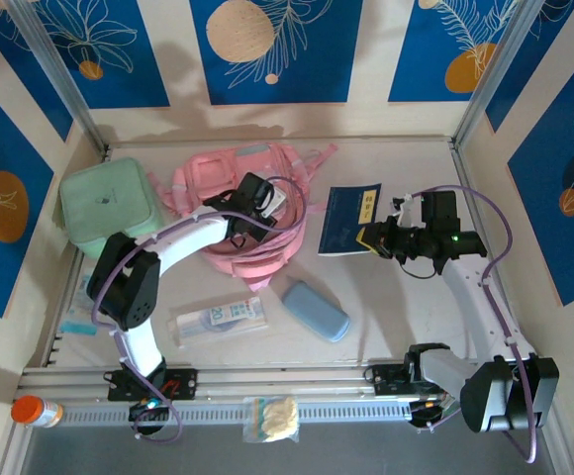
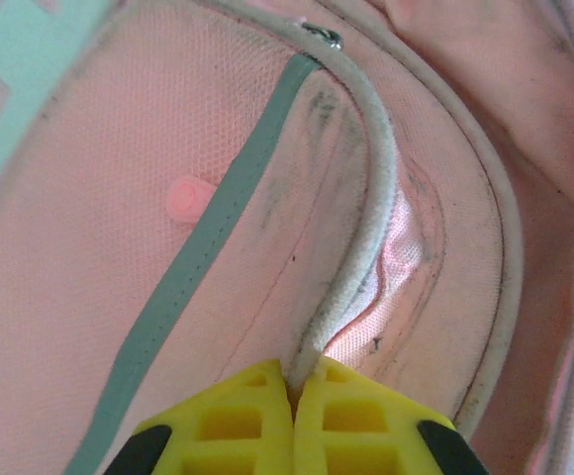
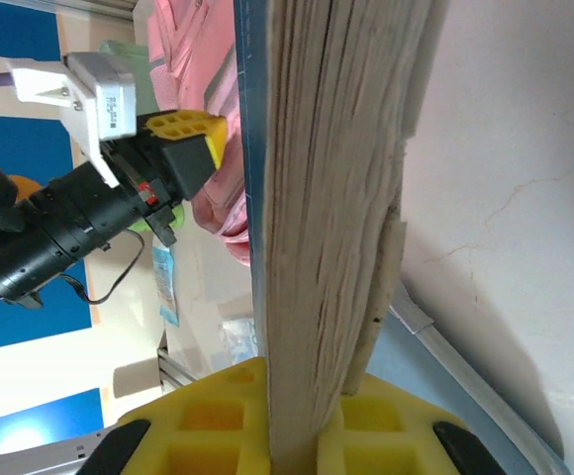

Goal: Pack the student bag

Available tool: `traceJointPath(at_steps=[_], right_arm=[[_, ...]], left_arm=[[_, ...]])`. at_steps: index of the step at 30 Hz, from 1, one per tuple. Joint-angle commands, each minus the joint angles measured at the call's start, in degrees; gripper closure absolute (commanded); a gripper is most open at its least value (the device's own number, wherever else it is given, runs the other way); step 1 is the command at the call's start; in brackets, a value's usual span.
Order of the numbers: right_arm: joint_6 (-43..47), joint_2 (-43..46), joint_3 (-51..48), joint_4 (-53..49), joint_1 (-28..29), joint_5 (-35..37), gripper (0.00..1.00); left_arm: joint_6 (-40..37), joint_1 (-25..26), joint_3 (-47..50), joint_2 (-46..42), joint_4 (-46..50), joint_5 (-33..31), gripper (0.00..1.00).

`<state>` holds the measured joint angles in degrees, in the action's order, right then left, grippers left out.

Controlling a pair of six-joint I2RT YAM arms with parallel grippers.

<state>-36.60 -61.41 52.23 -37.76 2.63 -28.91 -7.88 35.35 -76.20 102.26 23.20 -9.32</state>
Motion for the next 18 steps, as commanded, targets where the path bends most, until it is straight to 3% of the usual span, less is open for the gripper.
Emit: traceJointPath(at_steps=[1, 8, 12, 15, 18], right_arm=[[0.60, -0.88, -0.33, 1.21, 0.07, -3.83, 1.00], [-1.92, -3.01, -1.07, 2.91, 2.53, -3.52, 1.00], [-5.66, -6.44, -1.27, 8.01, 7.66, -3.51, 1.00], [-11.40, -10.29, -1.37, 14.40, 10.74, -5.83, 1.00], [-14.31, -14.21, 0.07, 17.81, 14.49, -3.12, 1.00]], left_arm=[[-1.04, -0.91, -3.54, -4.04, -0.08, -4.02, 1.00], [-2.86, -0.90, -7.11, -7.10, 0.90, -3.98, 1.00], [-3.85, -1.04, -10.46, -8.14, 1.47, -4.18, 1.00], [-3.65, -1.02, -13.29, -8.21, 1.61, -7.12, 1.00], [-3.38, -1.08, -16.49, -7.62, 1.23, -10.66, 1.00]])
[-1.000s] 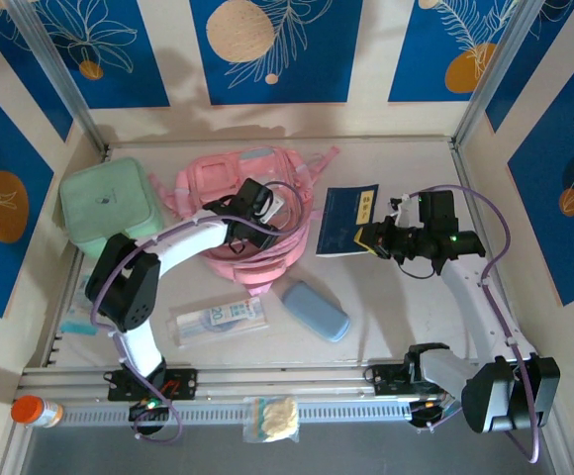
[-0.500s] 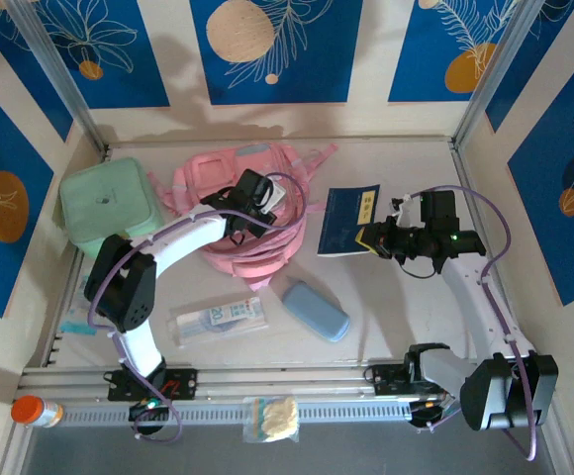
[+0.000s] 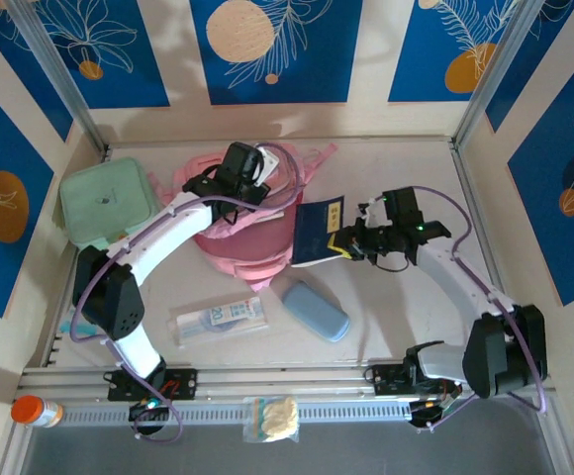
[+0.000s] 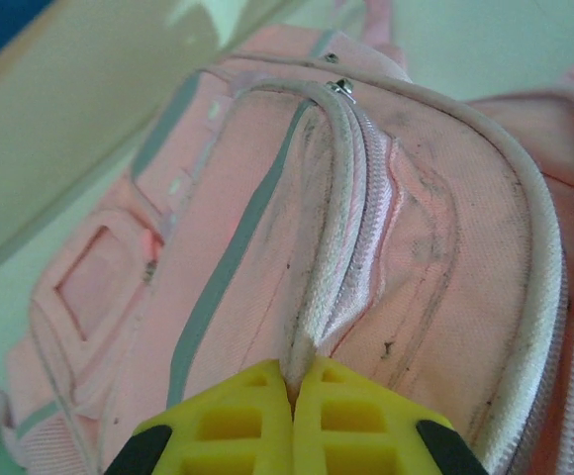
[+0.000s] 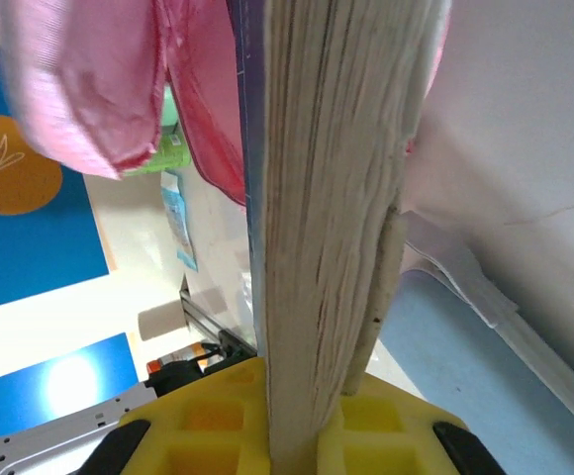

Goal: Pack the student bag

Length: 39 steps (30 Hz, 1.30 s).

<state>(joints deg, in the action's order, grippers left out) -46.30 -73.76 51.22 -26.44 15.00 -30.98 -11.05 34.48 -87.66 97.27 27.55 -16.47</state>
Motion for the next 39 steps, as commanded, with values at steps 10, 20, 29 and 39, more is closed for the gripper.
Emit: traceJointPath(at_steps=[10, 20, 29, 39], right_arm=[[-6.39, -27.27, 18.34, 20.81, 11.24, -1.82, 1.00], [-3.82, -38.10, 27.77, 14.05, 11.63, 4.59, 0.95], [3.13, -34.68, 27.09, 1.00, 11.24, 14.56, 0.55], [0.05, -26.94, 17.47, 2.68, 16.31, 19.19, 0.77]], left_arm=[[2.04, -0.65, -10.29, -1.23, -2.01, -2.11, 1.00], [3.69, -0.99, -11.04, -1.34, -0.79, -1.86, 1.00], [5.91, -1.98, -9.61, -1.14, -0.87, -2.72, 1.00], [7.35, -2.40, -9.02, -1.24, -1.37, 0.07, 1.00]])
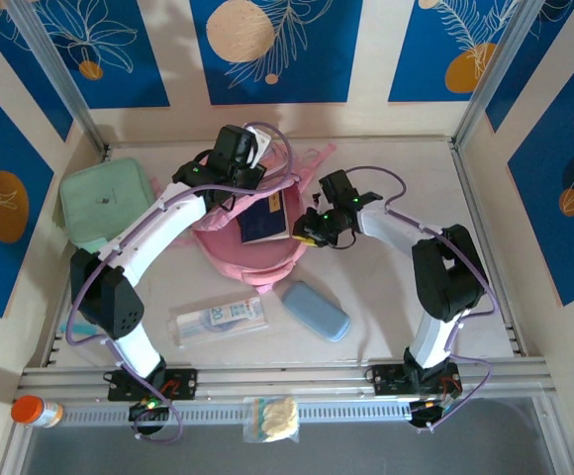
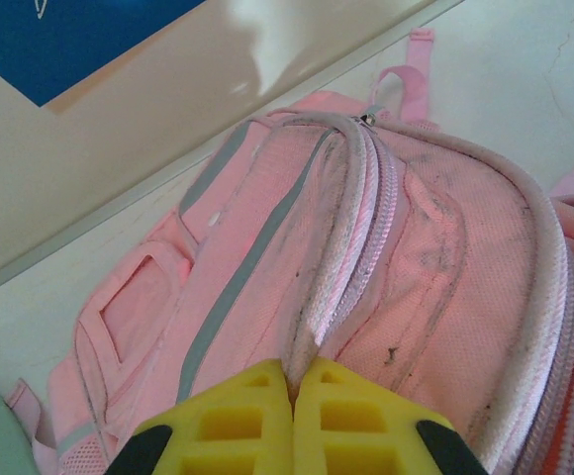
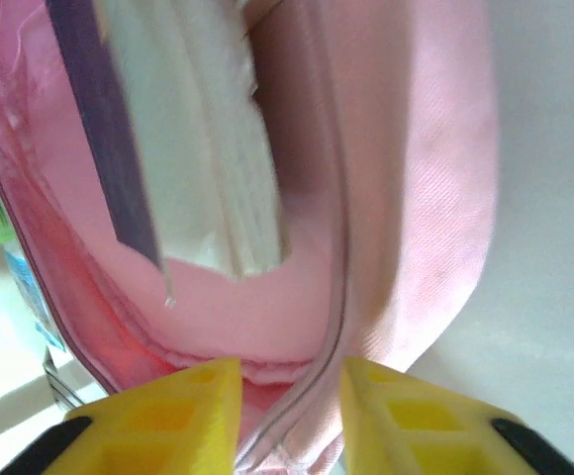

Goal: Pack the student bag

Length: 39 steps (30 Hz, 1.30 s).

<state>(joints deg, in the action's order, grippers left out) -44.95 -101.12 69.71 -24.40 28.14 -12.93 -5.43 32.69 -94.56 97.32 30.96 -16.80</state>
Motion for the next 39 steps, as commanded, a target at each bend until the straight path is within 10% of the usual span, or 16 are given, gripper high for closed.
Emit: traceJointPath(at_steps=[1, 16, 26, 31, 39], right_arm=[[-1.98, -0.41, -0.75, 1.73, 3.68, 0.84, 0.81], [2.16, -11.49, 14.30, 8.19, 1.94, 11.88, 1.00], [3.30, 11.14, -9.22, 9.48, 0.75, 7.61, 0.90], [5.29, 23.67, -13.52, -4.02, 2.32, 18.45, 0.88], [2.40, 24.05, -11.01, -9.64, 11.31, 17.13, 0.83]], left_arm=[[1.81, -0.55, -2.19, -1.32, -4.84, 0.58, 1.00], [5.58, -0.63, -4.02, 0.16, -1.42, 4.39, 1.00], [11.60, -0.82, -1.49, -0.14, 1.08, 10.71, 1.00], [14.59, -0.98, 5.89, -6.68, 0.17, 19.88, 0.54], [28.06, -6.28, 28.88, -26.29, -6.58, 21.13, 0.43]])
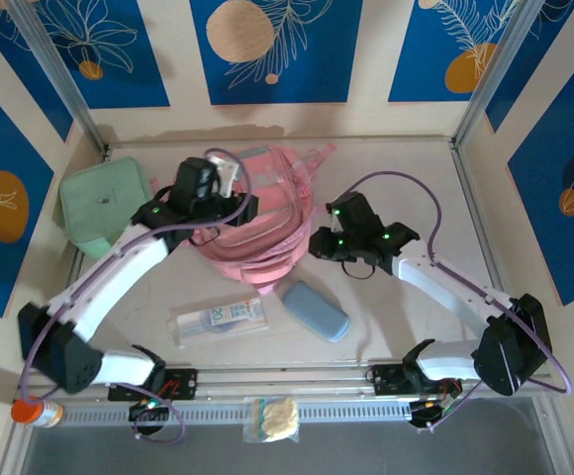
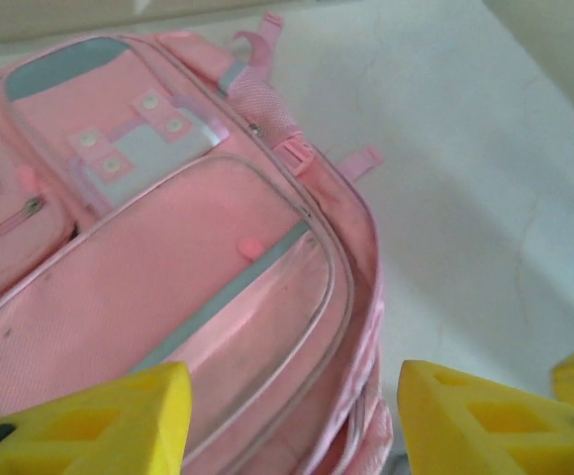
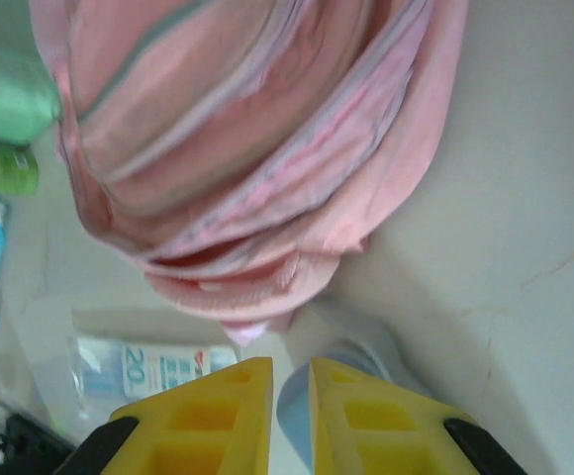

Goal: Pack the student bag

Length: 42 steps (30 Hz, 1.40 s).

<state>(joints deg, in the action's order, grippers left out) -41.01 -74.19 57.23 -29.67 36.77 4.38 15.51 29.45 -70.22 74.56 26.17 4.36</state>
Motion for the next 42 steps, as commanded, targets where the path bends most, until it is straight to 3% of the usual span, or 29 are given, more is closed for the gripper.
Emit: traceJointPath(at_steps=[1, 5, 10, 18, 20, 22, 26, 30, 36, 39, 42], right_arm=[[-2.30, -4.41, 2.13, -4.04, 3.78, -1.07, 0.83], [-3.74, -11.94, 6.84, -1.86, 9.94, -0.93, 0.83], [-5.08, -20.48, 13.00, 0.90, 13.23, -2.22, 0.84], [-5.22, -27.57, 17.23, 1.92, 12.74, 2.40, 0.85], [-5.02, -27.80, 17.00, 2.00, 11.61, 2.66, 0.85], [-4.80, -27.63, 16.72, 1.84, 10.36, 2.38, 0.85], [-3.36, -25.82, 15.43, 1.37, 7.50, 3.09, 0.85], [-1.15, -25.58, 14.46, 2.71, 1.85, 0.18, 0.90], [2.42, -21.81, 13.64, 1.12, -9.06, 0.61, 0.91], [2.94, -18.81, 12.14, -0.13, -12.76, 0.28, 0.91], [3.34, -15.74, 9.41, -0.18, -13.61, -0.89, 0.90]], left_arm=[[8.49, -4.42, 6.63, -4.78, -1.36, -0.43, 0.43], [16.42, -12.41, 17.25, -8.60, -4.32, 1.79, 0.42], [22.55, -22.36, 23.85, -5.87, -8.79, 7.75, 0.42], [26.54, -28.49, 25.39, 5.62, -21.21, 10.11, 0.45], [25.64, -27.79, 24.62, 9.07, -25.38, 12.83, 0.54], [25.75, -26.23, 24.16, 11.52, -25.85, 10.59, 0.54], [29.45, -24.77, 26.05, 16.01, -32.15, 13.21, 0.59], [34.90, -16.86, 27.48, 17.97, -37.14, 12.34, 0.69], [42.23, -3.34, 24.37, 20.99, -41.85, 7.67, 0.70], [43.60, -0.14, 22.60, 20.30, -42.75, 7.94, 0.63], [41.42, -0.13, 22.39, 15.80, -37.69, 5.85, 0.55]])
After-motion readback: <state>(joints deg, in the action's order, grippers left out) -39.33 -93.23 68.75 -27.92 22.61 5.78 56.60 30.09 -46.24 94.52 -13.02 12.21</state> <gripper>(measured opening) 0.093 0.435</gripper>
